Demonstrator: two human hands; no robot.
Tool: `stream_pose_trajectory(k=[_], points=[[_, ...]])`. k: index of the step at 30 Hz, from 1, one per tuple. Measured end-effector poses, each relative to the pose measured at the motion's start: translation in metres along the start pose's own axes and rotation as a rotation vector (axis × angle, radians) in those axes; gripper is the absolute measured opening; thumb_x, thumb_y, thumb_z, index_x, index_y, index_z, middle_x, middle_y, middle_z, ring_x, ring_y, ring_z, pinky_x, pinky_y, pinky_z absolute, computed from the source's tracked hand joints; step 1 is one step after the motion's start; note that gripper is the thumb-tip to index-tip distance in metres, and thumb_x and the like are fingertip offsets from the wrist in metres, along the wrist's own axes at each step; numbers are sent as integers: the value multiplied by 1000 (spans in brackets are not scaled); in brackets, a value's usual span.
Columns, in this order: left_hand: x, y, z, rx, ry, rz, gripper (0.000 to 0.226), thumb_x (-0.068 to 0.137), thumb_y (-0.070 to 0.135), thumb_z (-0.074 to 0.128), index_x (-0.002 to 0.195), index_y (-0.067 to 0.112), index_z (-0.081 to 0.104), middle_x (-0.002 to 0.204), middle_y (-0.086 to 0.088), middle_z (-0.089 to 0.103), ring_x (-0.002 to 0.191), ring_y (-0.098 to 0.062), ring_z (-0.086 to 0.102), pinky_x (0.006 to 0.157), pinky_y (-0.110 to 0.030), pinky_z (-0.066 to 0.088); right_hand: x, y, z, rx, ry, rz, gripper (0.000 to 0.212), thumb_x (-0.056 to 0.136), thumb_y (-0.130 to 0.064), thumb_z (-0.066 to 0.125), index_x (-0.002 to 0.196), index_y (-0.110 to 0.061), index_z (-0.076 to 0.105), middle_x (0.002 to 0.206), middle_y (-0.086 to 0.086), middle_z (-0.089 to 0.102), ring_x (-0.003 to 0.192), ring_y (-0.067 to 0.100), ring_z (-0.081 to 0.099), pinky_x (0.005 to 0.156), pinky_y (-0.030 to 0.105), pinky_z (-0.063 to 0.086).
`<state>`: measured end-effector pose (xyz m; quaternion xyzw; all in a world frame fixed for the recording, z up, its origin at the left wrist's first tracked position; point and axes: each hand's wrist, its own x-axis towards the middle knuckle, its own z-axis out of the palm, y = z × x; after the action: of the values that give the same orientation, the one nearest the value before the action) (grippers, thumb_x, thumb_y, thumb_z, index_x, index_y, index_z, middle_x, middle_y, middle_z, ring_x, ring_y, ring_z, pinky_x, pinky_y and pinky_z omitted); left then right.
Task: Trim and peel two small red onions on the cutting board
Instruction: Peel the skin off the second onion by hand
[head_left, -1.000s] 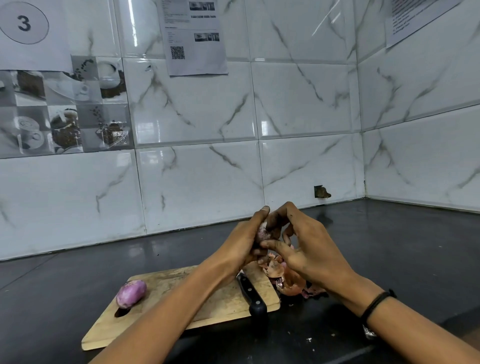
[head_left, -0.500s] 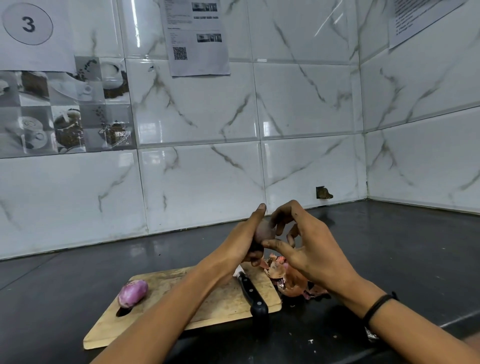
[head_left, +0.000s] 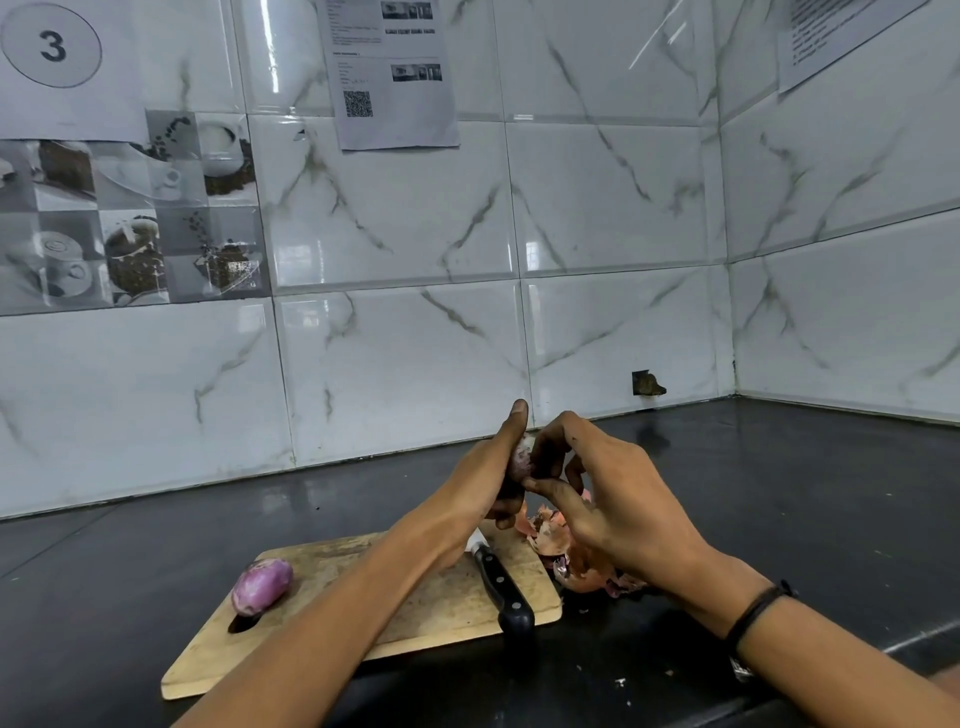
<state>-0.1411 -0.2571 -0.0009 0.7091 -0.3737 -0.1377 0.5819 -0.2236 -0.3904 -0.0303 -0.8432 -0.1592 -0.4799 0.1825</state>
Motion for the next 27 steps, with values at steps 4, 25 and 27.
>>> stream_pose_trajectory(k=[4, 25, 27], points=[[3, 0, -3, -45, -3, 12, 70, 97, 72, 28, 60, 25, 65, 56, 2, 37, 46, -10, 25, 48, -24, 26, 0, 0, -2, 17, 77, 59, 32, 86, -24, 81, 102, -24, 52, 88, -13, 61, 80, 4, 59, 67, 13, 46], [6, -5, -4, -93, -58, -32, 57, 103, 53, 30, 92, 8, 62, 82, -7, 60, 46, -12, 31, 49, -27, 38, -2, 9, -1, -74, 63, 165, 9, 99, -31, 62, 99, -23, 65, 91, -15, 55, 86, 5, 58, 69, 20, 45], [6, -5, -3, -61, -38, -26, 59, 105, 54, 29, 91, 7, 62, 72, -5, 58, 46, -11, 32, 49, -26, 40, -2, 10, 0, -111, 45, 153, 9, 101, -32, 57, 101, -23, 60, 93, -15, 51, 84, 6, 56, 69, 27, 49]])
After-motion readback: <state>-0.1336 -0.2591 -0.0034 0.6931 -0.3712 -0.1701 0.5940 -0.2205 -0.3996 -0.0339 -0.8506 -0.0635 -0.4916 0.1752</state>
